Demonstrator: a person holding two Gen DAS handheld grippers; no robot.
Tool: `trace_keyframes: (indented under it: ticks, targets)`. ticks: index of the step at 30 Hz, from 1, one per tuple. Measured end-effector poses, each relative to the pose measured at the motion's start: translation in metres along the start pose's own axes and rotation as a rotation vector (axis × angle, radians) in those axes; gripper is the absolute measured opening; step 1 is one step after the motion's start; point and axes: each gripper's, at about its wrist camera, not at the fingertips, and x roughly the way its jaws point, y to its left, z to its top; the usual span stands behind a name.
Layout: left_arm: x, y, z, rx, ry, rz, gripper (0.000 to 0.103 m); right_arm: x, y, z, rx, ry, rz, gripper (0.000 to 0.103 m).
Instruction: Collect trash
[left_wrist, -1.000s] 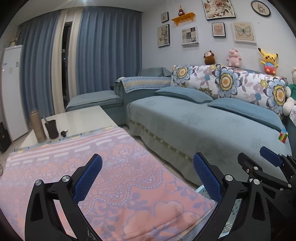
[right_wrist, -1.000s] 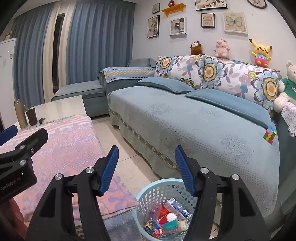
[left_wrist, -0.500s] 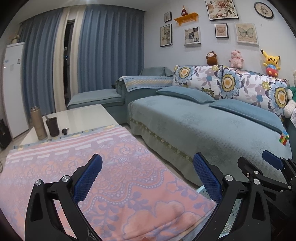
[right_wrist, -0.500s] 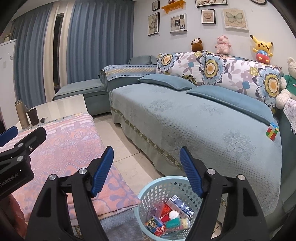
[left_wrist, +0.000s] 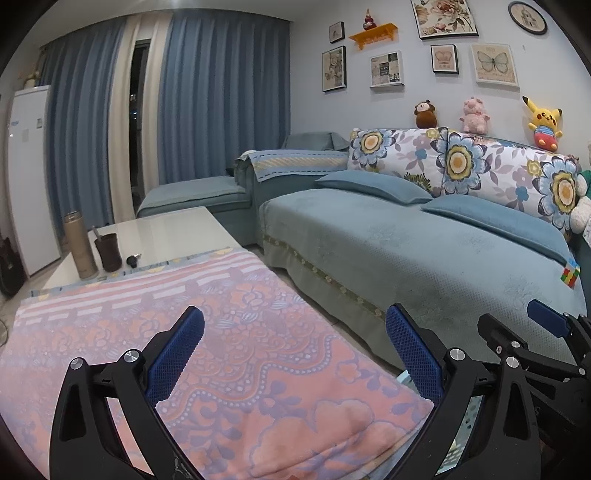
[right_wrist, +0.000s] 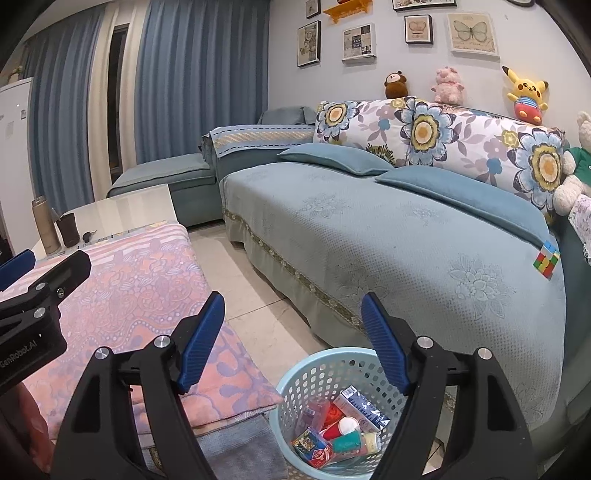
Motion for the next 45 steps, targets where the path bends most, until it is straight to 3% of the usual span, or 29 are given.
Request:
trace_keyframes:
  ticks: [45]
  targets:
    - [0.0019,0.0069,0.0011,0.007,0.006,-0.003,0.095,0.0037,0.006,-0.0004,-0.008,0.02,0.03,0.073]
